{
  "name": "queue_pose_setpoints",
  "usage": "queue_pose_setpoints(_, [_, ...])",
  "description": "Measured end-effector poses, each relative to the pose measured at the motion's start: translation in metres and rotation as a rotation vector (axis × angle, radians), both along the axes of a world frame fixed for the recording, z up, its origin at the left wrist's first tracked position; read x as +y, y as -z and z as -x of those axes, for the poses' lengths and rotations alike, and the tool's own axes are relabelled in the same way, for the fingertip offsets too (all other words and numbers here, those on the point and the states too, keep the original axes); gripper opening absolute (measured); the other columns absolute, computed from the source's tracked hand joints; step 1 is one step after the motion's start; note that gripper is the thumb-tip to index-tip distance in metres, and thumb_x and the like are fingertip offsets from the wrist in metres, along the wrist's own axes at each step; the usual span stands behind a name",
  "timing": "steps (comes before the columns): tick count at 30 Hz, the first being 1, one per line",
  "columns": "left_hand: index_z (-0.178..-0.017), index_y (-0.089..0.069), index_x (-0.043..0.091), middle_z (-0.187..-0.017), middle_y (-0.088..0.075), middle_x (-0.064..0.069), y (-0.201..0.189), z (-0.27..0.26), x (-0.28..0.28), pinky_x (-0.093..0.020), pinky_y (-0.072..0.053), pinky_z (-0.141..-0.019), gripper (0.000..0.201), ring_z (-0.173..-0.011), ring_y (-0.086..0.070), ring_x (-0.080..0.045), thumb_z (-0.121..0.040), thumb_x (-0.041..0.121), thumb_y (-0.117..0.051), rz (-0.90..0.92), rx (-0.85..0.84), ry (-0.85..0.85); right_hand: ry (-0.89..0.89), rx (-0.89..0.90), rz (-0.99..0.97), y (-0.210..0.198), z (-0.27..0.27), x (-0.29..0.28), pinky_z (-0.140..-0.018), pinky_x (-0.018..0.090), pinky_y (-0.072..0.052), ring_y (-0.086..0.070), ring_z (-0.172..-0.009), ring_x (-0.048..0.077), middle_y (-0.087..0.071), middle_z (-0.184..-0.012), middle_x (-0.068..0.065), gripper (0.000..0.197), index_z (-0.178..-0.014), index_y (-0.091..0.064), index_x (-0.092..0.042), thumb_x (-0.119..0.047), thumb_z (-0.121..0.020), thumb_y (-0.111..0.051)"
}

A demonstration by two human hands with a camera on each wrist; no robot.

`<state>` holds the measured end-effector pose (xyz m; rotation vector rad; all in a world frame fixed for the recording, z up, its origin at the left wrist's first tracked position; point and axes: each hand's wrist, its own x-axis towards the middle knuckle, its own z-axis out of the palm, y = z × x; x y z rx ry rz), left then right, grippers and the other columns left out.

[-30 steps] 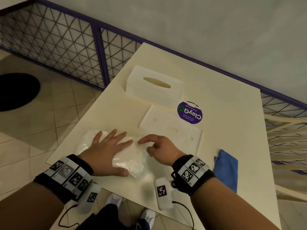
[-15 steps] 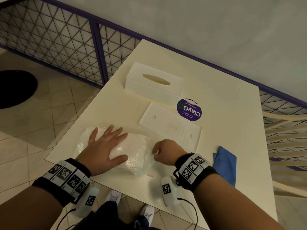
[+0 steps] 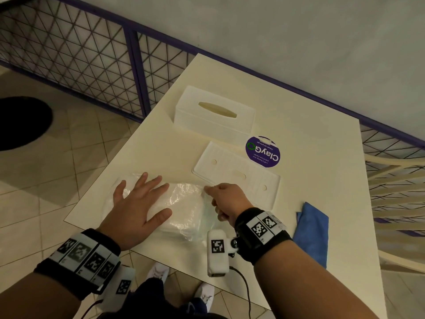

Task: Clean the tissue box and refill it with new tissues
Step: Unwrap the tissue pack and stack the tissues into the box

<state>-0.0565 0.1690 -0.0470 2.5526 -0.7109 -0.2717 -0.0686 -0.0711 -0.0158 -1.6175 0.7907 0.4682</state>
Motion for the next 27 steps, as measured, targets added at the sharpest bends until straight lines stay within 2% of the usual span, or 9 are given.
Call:
queue_pose_setpoints(6, [-0.143,-0.036,0.034,-0.155,-0.022,0.014,0.002,0.003,-0.005,-0.042,0.011,-0.114,0.082,-0.145,0.004,-0.003,-0.080,0.081,-0.013,0.021,0.005,0.014,0.015,-0.110,-0.043,-0.004,-0.004,-0.002,-0.049,0.027,-0.030,-0.038,-0.059,0.016,-0.053,-0.078,0.001,0.015,-0.073,-0.073,-0.015,-0.012,-0.080,-0.060])
queue_pose_setpoints(9, [-0.143,-0.035,0.034,-0.156,-0.020,0.015,0.002,0.004,-0.007,-0.040,0.013,-0.114,0.084,-0.145,0.004,-0.002,-0.079,0.082,-0.010,0.017,0.014,0.023,-0.066,-0.133,-0.007,-0.002,-0.004,-0.005,-0.049,0.024,-0.033,-0.036,-0.055,0.013,-0.054,-0.065,-0.006,0.045,-0.092,-0.077,-0.026,0.001,-0.079,-0.045])
queue_pose_setpoints(14, [-0.144,-0.034,0.036,-0.156,-0.018,0.015,0.002,0.004,-0.007,-0.038,0.013,-0.114,0.086,-0.145,0.005,-0.002,-0.077,0.083,-0.007,-0.011,0.039,0.029,-0.276,-0.187,0.204,0.007,-0.005,-0.002,-0.052,0.012,-0.035,-0.041,-0.037,0.001,-0.042,-0.043,-0.015,0.035,-0.122,-0.065,-0.028,-0.014,-0.090,-0.058])
queue_pose_setpoints(16, [-0.144,-0.034,0.035,-0.156,-0.018,0.014,0.002,0.005,-0.007,-0.038,0.013,-0.114,0.087,-0.145,0.005,-0.002,-0.077,0.083,-0.007,-0.015,0.045,0.027,-0.345,-0.189,0.245,0.009,-0.007,0.001,-0.054,0.012,-0.038,-0.044,-0.046,0.003,-0.054,-0.059,-0.019,0.039,-0.128,-0.061,-0.027,-0.011,-0.093,-0.052])
queue_pose_setpoints(18, [-0.144,-0.034,0.035,-0.156,-0.018,0.014,0.002,0.005,-0.007,-0.038,0.013,-0.114,0.087,-0.145,0.005,-0.002,-0.077,0.083,-0.006,-0.018,0.053,0.024,-0.440,-0.186,0.284,0.011,-0.008,0.004,-0.053,0.008,-0.040,-0.043,-0.055,0.002,-0.068,-0.108,-0.009,0.048,-0.129,-0.058,-0.031,-0.004,-0.093,-0.041])
queue_pose_setpoints(20, [-0.144,-0.033,0.036,-0.156,-0.018,0.015,0.002,0.006,-0.006,-0.038,0.012,-0.114,0.087,-0.144,0.005,-0.001,-0.077,0.083,-0.006,-0.018,0.058,0.020,-0.495,-0.188,0.308,0.008,-0.010,0.005,-0.051,0.004,-0.040,-0.047,-0.069,0.003,-0.055,-0.137,0.001,0.054,-0.129,-0.059,-0.029,0.002,-0.092,-0.034])
queue_pose_setpoints(22, [-0.144,-0.033,0.036,-0.156,-0.018,0.015,0.001,0.006,-0.005,-0.038,0.012,-0.114,0.087,-0.144,0.005,-0.001,-0.077,0.083,-0.005,-0.019,0.059,0.019,-0.505,-0.178,0.269,0.000,-0.009,0.003,-0.059,0.007,-0.039,-0.047,-0.093,0.008,-0.055,-0.128,-0.009,0.060,-0.129,-0.059,-0.027,0.009,-0.088,-0.032])
queue_pose_setpoints(25, [-0.144,-0.033,0.036,-0.157,-0.017,0.015,0.000,0.005,-0.005,-0.036,0.013,-0.114,0.087,-0.144,0.005,-0.001,-0.077,0.083,-0.005,-0.021,0.057,0.017,-0.482,-0.175,0.207,-0.004,-0.010,-0.003,-0.070,0.012,-0.042,-0.046,-0.106,0.008,-0.048,-0.100,-0.032,0.072,-0.127,-0.061,-0.030,0.016,-0.079,-0.030])
queue_pose_setpoints(27, [-0.145,-0.032,0.036,-0.157,-0.017,0.014,0.000,0.004,-0.005,-0.036,0.013,-0.114,0.088,-0.144,0.005,-0.001,-0.076,0.083,-0.004,-0.022,0.061,0.019,-0.445,-0.244,0.235,0.000,-0.013,-0.005,-0.085,0.017,-0.046,-0.054,-0.117,0.016,-0.060,-0.118,-0.020,0.064,-0.124,-0.063,-0.029,0.011,-0.082,-0.036])
